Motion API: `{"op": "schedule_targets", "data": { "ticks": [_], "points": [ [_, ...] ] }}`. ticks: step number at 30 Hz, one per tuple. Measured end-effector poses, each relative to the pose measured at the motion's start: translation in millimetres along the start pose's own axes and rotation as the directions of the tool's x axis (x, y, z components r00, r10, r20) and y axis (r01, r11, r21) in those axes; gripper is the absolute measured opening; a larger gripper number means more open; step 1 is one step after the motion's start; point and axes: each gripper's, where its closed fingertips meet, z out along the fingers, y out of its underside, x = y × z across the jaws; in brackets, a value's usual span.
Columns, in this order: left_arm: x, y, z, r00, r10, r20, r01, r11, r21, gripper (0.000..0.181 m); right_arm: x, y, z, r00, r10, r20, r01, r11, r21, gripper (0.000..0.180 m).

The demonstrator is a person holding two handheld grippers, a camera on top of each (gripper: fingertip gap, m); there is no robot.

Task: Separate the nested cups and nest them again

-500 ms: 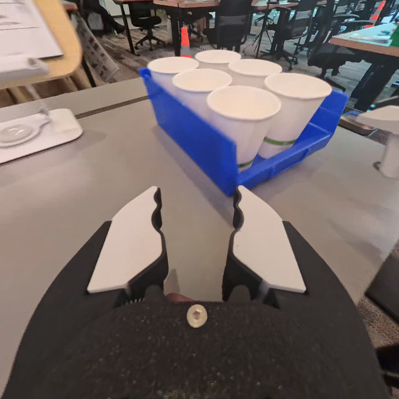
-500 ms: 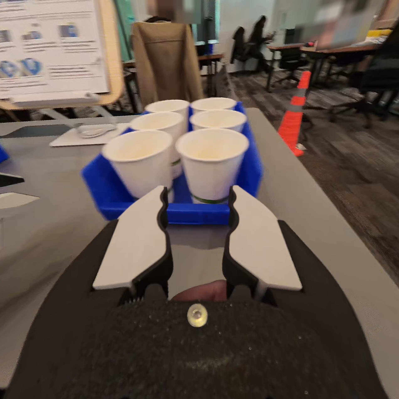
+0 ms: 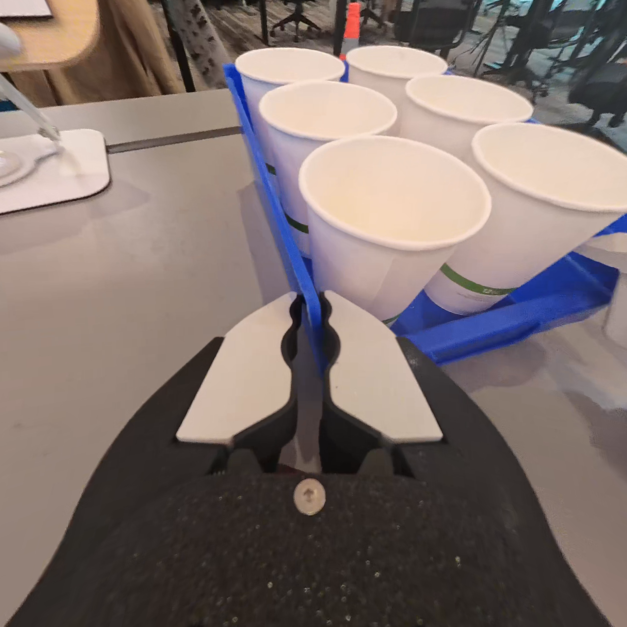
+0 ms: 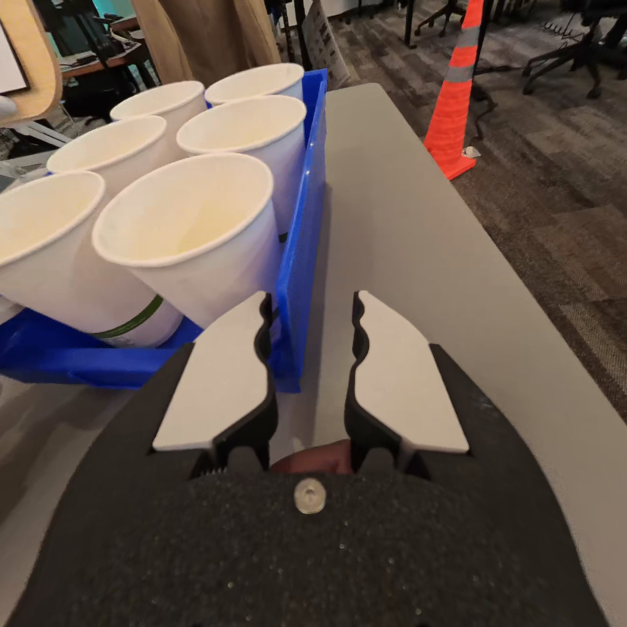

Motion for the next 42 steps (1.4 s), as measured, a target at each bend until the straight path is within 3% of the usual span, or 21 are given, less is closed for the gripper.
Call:
{"op": "schedule_targets", "data": {
  "ticks": [3,4,7,14,29,40,41,42],
  "points": [
    [-4.5,0.1,-0.3,0.999,0.019,0.050,-0.019,1.000,-0.015,0.006,-11.7,-6.8,7.5,1.000,0.010,0.001,-0.010,0.999,0.033,0.033],
    [-5.0,0.2,-0.4,0.997,0.037,0.065,-0.036,0.999,-0.016,0.005,-17.9,-10.0,7.6,1.000,0.018,0.007,-0.019,0.999,0.050,0.019],
    [-8.6,0.7,-3.0,0.995,0.017,0.094,-0.016,1.000,-0.005,0.004,-16.7,-12.5,3.4,0.996,0.033,-0.088,-0.028,0.997,0.066,0.003],
    [-43.7,-1.6,-33.6,0.992,-0.013,0.129,0.007,0.999,0.043,0.003,-64.7,-3.4,-13.1,0.994,0.100,-0.046,-0.096,0.991,0.094,0.003],
    [-246.6,31.0,-179.1,0.922,-0.087,0.379,0.068,0.996,0.063,0.004,-310.7,23.0,-1.5,0.969,-0.016,0.247,0.013,1.000,0.017,0.003],
    [-274.8,62.5,-184.3,0.924,-0.143,0.354,0.124,0.989,0.075,0.005,-336.4,40.7,2.3,0.965,-0.055,0.258,0.047,0.998,0.034,0.006],
    [-273.8,63.3,-185.2,0.928,-0.156,0.339,0.140,0.988,0.073,0.013,-336.3,41.2,2.0,0.960,-0.062,0.274,0.054,0.998,0.037,0.007],
    [-272.6,64.9,-186.3,0.932,-0.169,0.322,0.157,0.986,0.062,0.037,-334.2,42.0,1.0,0.957,-0.060,0.282,0.054,0.998,0.030,0.015]
  ]
}}
